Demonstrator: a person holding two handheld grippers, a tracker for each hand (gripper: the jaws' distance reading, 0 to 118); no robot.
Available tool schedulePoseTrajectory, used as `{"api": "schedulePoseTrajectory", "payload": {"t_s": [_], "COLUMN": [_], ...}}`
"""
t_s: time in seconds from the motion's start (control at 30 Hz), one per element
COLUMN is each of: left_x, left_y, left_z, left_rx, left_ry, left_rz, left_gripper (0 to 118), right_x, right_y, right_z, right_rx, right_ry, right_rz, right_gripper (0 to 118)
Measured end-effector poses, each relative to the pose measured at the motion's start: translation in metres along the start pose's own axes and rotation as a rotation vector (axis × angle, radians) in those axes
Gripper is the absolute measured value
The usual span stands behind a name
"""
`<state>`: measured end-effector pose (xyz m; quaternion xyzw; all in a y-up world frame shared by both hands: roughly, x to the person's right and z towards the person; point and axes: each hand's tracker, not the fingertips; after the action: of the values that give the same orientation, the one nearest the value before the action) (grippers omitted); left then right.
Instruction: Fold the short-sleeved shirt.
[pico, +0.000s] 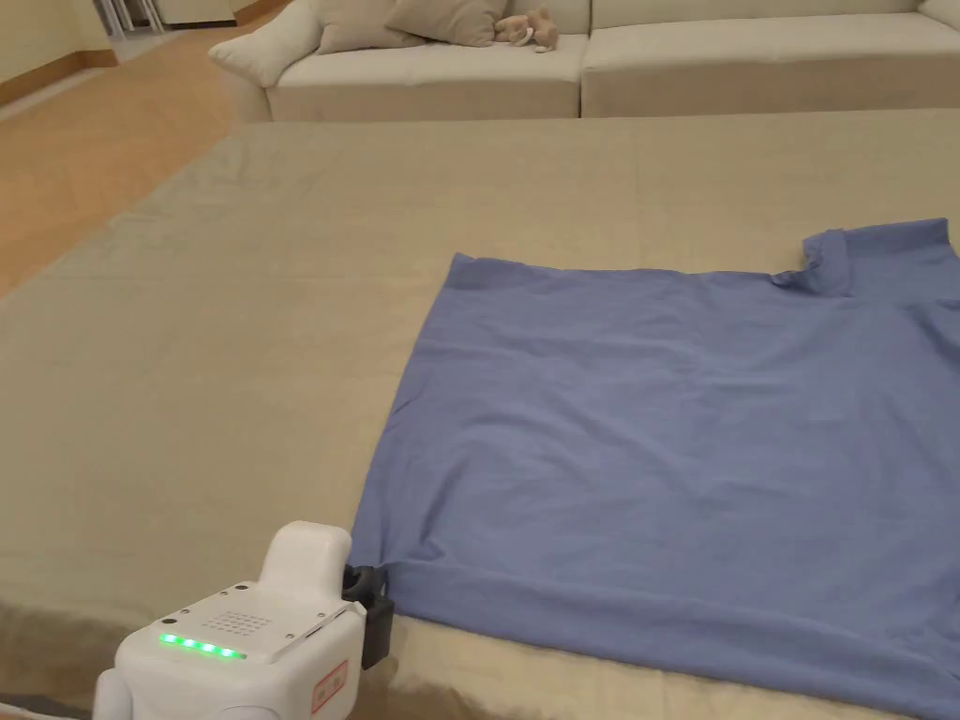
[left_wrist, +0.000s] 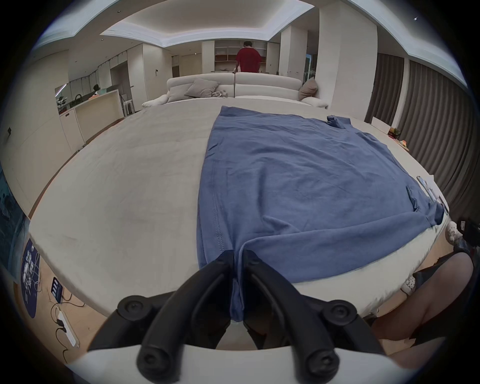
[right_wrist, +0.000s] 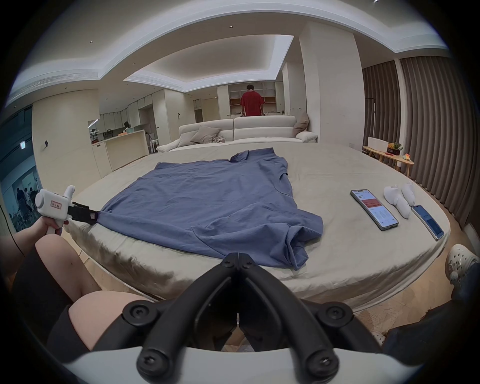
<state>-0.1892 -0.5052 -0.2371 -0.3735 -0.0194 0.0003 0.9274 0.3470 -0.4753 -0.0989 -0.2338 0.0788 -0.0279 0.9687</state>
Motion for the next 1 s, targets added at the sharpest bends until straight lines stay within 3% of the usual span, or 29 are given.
{"api": "schedulePoseTrajectory", "payload": {"t_s": [0.13,0.27,0.3,0.4,0.43,0.5,0.57,0.63,0.7,0.77,0.8,0.83,0.87,1.0], "left_x": [-0.006,-0.012,-0.011,-0.008,-0.010,-0.010,-0.012,-0.014,-0.012,-0.013,-0.012,-0.011,-0.011,-0.012], "left_y": [-0.001,0.005,0.006,0.008,0.006,0.006,0.004,0.003,0.003,0.003,0.002,0.002,0.002,0.001], "left_z": [0.006,0.013,0.016,0.017,0.014,0.013,0.011,0.011,0.010,0.011,0.011,0.012,0.012,0.017], "left_rx": [0.012,0.036,0.040,0.041,0.043,0.038,0.038,0.036,0.031,0.030,0.030,0.030,0.029,0.039], "left_ry": [-0.007,-0.008,-0.010,-0.005,0.002,0.004,0.006,0.006,0.006,0.005,0.005,0.005,0.004,-0.005], "left_rz": [0.011,0.020,0.022,0.002,-0.006,-0.006,0.001,0.006,0.011,0.017,0.017,0.016,0.015,0.024], "left_gripper": [7,7,7,7,7,7,7,7,7,7,7,7,7,7], "right_x": [0.004,0.014,0.020,0.043,0.051,0.059,0.061,0.055,0.047,0.046,0.044,0.046,0.047,0.048], "right_y": [-0.002,0.007,0.009,0.010,0.009,0.012,0.014,0.017,0.018,0.019,0.018,0.017,0.016,0.020], "right_z": [0.000,-0.010,-0.016,-0.040,-0.049,-0.059,-0.068,-0.078,-0.088,-0.095,-0.099,-0.098,-0.096,-0.086], "right_rx": [-0.006,-0.049,-0.059,-0.138,-0.158,-0.166,-0.175,-0.197,-0.213,-0.228,-0.236,-0.231,-0.213,-0.195], "right_ry": [-0.010,-0.064,-0.070,-0.081,-0.113,-0.132,-0.121,-0.056,-0.070,-0.067,-0.070,-0.073,-0.081,-0.060], "right_rz": [-0.004,0.059,0.065,0.059,0.075,0.080,0.066,0.099,0.173,0.169,0.158,0.145,0.130,0.101], "right_gripper": [0,0,4,95,102,94,94,88,66,30,21,21,7,6]}}
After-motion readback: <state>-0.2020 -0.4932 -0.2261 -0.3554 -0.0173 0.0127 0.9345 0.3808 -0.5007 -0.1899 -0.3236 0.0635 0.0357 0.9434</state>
